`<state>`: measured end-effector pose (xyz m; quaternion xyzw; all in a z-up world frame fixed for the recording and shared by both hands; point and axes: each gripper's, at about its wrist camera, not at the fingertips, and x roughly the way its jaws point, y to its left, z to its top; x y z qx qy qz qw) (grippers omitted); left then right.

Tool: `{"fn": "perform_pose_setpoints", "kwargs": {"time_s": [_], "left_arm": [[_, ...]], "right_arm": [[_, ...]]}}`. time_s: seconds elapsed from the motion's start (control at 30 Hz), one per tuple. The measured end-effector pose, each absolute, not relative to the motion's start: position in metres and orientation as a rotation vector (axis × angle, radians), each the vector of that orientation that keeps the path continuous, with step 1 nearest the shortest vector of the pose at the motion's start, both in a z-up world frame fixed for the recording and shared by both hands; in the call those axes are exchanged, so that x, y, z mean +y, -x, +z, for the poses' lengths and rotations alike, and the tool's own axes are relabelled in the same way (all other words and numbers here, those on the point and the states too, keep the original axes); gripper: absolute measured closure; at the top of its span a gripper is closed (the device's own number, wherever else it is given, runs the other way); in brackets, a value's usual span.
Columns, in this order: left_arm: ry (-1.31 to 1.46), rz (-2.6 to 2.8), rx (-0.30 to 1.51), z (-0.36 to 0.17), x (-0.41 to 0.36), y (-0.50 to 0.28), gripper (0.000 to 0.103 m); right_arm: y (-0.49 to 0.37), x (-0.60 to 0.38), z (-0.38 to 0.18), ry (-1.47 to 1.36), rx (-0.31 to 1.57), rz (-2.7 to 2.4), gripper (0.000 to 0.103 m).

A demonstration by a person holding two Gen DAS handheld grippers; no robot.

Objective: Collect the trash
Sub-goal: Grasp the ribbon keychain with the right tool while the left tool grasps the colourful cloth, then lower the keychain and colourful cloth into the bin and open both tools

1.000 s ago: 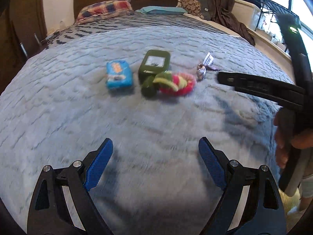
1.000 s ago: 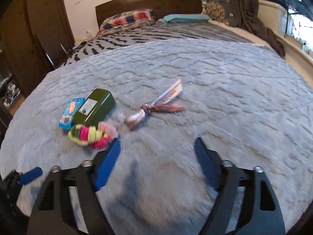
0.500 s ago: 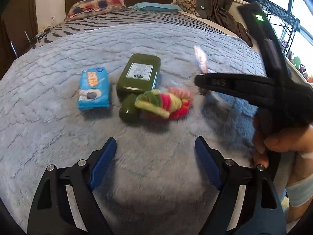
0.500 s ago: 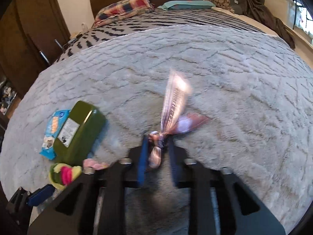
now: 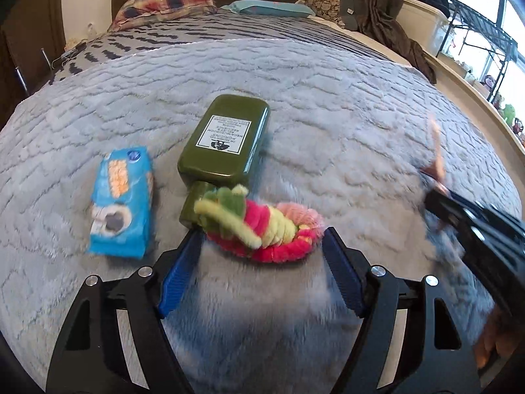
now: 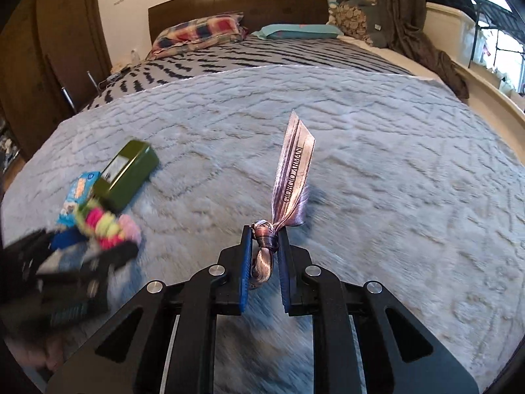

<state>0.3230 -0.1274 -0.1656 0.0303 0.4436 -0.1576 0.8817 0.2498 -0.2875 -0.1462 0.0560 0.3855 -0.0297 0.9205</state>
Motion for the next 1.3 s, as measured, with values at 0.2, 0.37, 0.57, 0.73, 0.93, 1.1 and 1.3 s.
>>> {"fn": "perform_pose_setpoints", "kwargs": {"time_s": [0.2, 0.37, 0.57, 0.73, 0.93, 1.1, 1.3], "left_arm": [[-0.090, -0.328, 0.917, -0.165, -0.138, -0.329, 0.048], [-0.108, -0.347, 0.911, -0.162, -0.141, -0.320, 0.057], [-0.134, -0.367, 0.898, -0.151, -0.137, -0.286, 0.082], [-0.148, -0.394, 0.878, -0.143, -0.129, -0.251, 0.083], [-0.165, -0.426, 0.824, -0.126, -0.118, -0.192, 0.083], [-0.184, -0.453, 0.761, -0.109, -0.107, -0.126, 0.083], [-0.177, -0.460, 0.731, -0.106, -0.096, -0.067, 0.083]], "right_arm": [[-0.229, -0.293, -0.145, -0.103, 0.778, -0.064, 0.087], [-0.212, -0.288, -0.142, -0.088, 0.765, -0.056, 0.087], [-0.178, -0.277, -0.127, -0.070, 0.727, -0.031, 0.087], [-0.148, -0.269, -0.113, -0.064, 0.700, -0.015, 0.087], [-0.105, -0.263, -0.101, -0.064, 0.671, 0.011, 0.087], [-0.056, -0.255, -0.089, -0.051, 0.627, 0.033, 0.087], [-0.006, -0.241, -0.087, -0.050, 0.603, 0.067, 0.087]]}}
